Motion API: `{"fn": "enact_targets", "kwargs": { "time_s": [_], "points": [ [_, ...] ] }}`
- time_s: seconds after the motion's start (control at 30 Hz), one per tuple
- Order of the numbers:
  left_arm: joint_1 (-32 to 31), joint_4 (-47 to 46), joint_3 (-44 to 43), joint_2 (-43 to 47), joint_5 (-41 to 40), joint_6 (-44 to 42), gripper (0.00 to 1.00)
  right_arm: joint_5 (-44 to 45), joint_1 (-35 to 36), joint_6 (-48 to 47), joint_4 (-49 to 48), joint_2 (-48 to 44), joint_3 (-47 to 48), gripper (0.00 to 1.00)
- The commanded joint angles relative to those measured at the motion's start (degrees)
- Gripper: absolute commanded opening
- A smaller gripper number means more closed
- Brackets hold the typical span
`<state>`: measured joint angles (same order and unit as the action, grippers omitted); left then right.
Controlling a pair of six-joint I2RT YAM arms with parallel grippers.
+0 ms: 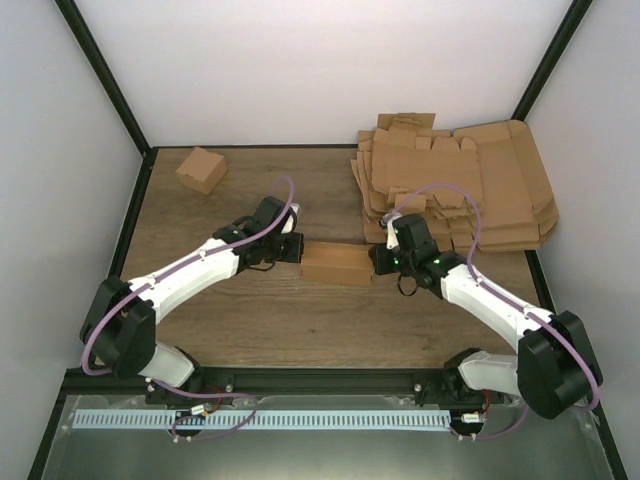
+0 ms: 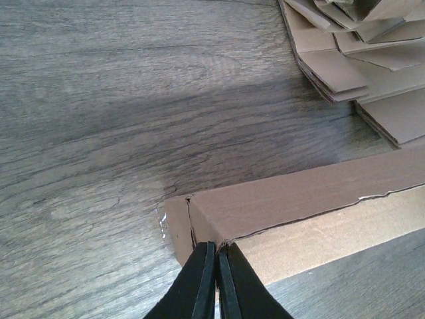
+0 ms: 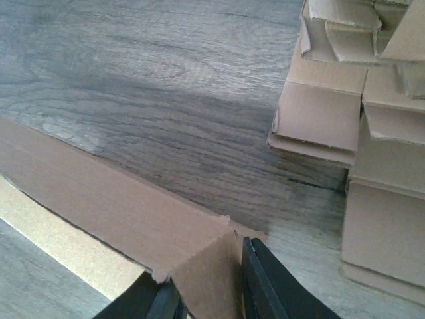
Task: Fold the paper box
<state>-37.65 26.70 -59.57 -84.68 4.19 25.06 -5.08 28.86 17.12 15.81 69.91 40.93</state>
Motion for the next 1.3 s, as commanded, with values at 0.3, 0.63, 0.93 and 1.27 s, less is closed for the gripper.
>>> {"fn": "enact_targets", "kwargs": {
  "time_s": [0.3, 0.63, 0.93, 1.27],
  "points": [
    [-0.4, 2.0, -0.6, -1.0, 0.6, -0.3, 0.04, -0.5, 0.1, 4.4, 8.0, 0.2, 7.3, 0.25],
    [-0.7, 2.1, -0.8, -1.0, 0.6, -0.1, 0.04, -0.9, 0.1, 7.5, 10.1, 1.1, 9.3, 0.13],
    [-1.2, 1.9, -0.9, -1.5, 1.0, 0.4, 0.04, -1.3, 0.1, 10.2, 11.0, 2.1, 9.8, 0.11],
    [-1.7, 1.8, -0.8, -1.5, 0.8, 0.6, 0.04, -1.4, 0.4, 11.0, 9.7, 1.2, 6.9, 0.07]
  ]
}}
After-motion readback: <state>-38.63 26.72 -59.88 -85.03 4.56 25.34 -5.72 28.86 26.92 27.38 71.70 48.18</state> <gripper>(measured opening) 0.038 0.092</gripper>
